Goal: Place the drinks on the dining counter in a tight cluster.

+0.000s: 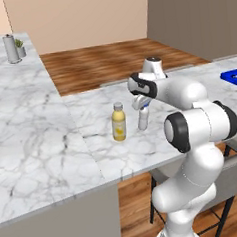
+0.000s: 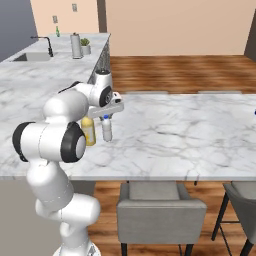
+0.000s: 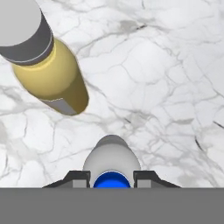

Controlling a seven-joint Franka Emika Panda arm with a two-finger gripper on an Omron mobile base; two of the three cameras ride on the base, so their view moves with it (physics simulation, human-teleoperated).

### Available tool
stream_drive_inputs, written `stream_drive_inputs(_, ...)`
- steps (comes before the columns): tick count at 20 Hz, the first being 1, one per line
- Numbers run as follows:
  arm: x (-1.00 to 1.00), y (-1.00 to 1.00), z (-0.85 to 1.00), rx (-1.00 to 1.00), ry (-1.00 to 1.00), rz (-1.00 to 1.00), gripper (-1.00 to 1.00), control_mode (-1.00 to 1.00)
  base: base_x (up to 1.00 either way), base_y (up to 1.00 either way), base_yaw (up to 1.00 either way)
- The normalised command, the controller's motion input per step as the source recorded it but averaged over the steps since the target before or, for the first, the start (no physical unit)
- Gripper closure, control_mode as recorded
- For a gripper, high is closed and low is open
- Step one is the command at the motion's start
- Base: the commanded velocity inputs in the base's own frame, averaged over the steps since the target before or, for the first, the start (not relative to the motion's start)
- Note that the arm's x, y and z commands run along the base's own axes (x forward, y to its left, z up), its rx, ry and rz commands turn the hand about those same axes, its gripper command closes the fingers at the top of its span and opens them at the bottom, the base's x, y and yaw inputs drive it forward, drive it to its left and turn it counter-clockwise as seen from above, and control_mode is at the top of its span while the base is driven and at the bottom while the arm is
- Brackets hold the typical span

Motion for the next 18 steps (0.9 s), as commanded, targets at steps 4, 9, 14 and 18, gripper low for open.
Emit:
stream_drive_inputs(4, 0.0, 0.02, -0.17, 0.0, 0.0, 0.0, 1.0, -1.0, 0.0, 0.0, 0.0)
stream_drive_inputs(9, 0.0, 0.05, -0.23, 0.0, 0.0, 0.0, 1.0, -1.0, 0.0, 0.0, 0.0)
stream_drive_inputs(14, 0.02, 0.1, -0.31, 0.0, 0.0, 0.0, 1.0, -1.0, 0.0, 0.0, 0.0)
stream_drive_inputs(18, 0.06, 0.03, -0.17, 0.0, 0.0, 0.0, 1.0, -1.0, 0.0, 0.0, 0.0)
